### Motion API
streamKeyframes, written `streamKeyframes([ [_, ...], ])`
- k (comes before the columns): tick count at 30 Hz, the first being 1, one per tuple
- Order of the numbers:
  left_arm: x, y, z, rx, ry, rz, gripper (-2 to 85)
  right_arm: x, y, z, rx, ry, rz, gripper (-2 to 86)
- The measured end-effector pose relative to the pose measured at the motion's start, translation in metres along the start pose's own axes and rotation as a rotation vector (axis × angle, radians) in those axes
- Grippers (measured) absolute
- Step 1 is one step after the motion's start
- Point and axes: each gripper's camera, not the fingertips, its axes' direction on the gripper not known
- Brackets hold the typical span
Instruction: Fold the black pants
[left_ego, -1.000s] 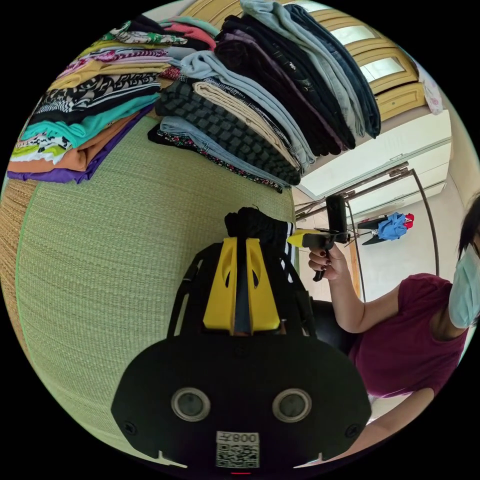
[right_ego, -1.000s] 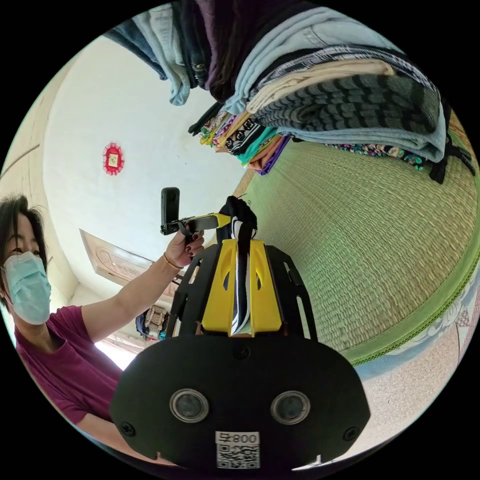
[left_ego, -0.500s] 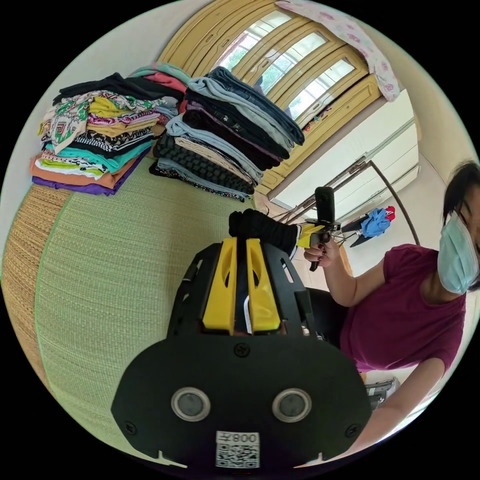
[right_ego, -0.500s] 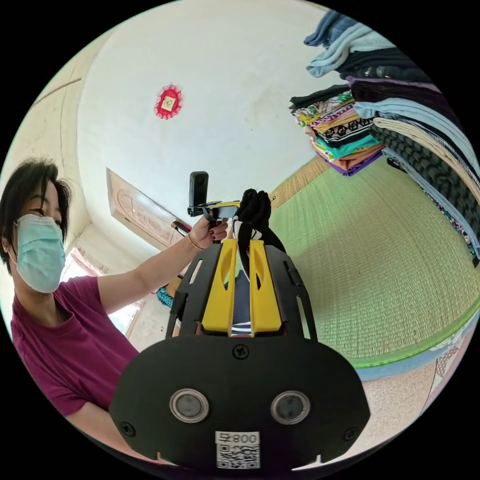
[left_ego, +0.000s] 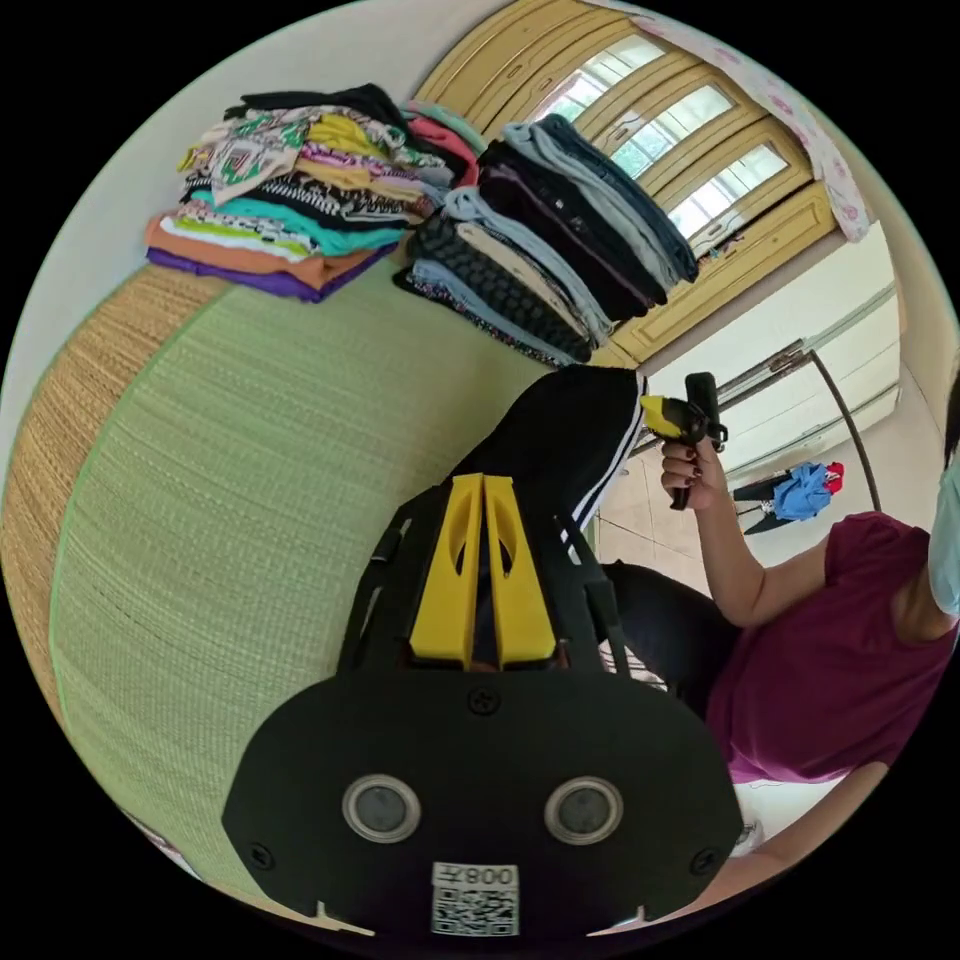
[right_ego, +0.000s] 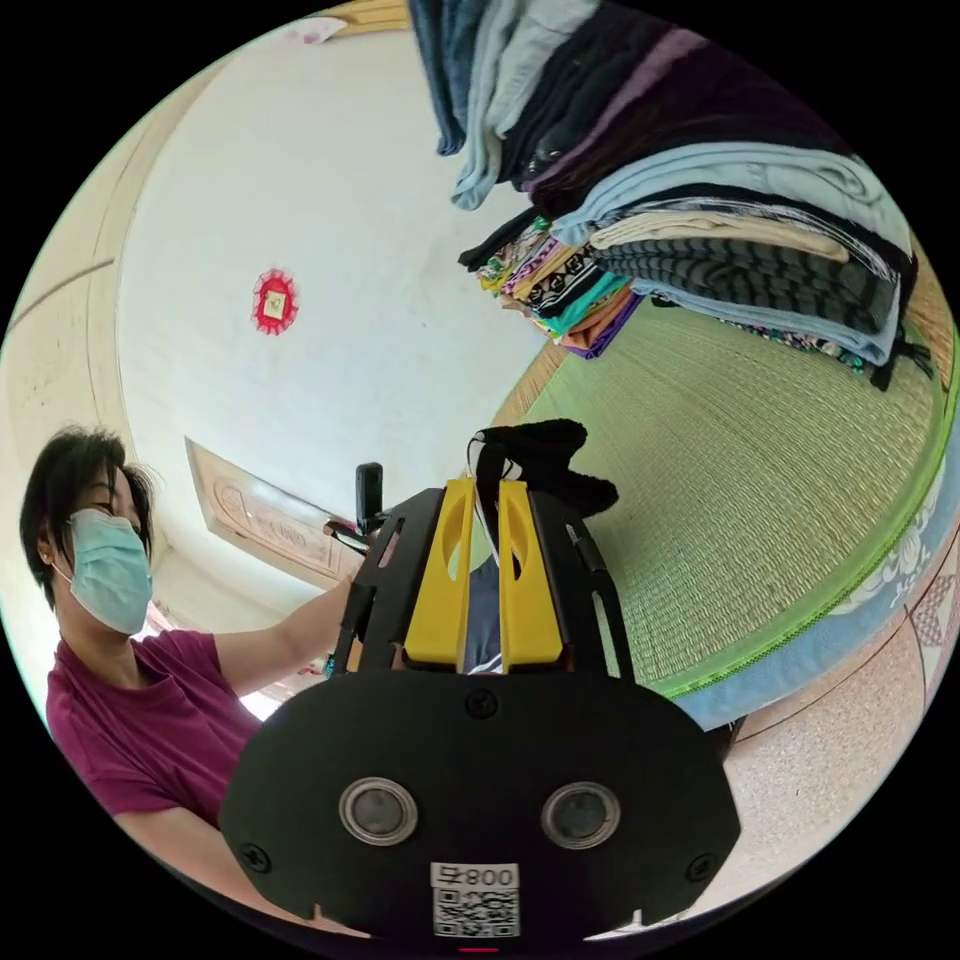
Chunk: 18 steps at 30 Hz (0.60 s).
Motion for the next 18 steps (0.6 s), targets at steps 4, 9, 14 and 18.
streamKeyframes([
  [4, -0.030, 0.045, 0.029, -0.115, -0.047, -0.145, 0.2, 0.020, -0.001, 0.004, 0.012, -0.022, 0.045, 3.0],
  [9, -0.041, 0.076, 0.010, -0.069, -0.045, -0.205, 0.0, 0.019, -0.004, 0.022, -0.010, -0.027, 0.046, 3.1],
  [14, -0.030, 0.105, -0.030, -0.029, -0.086, -0.186, 0.0, -0.012, -0.009, 0.057, -0.039, -0.054, -0.011, 3.2],
  [18, -0.022, 0.154, -0.085, 0.124, -0.034, -0.217, 0.2, -0.061, -0.006, 0.098, -0.113, -0.090, -0.105, 3.3],
])
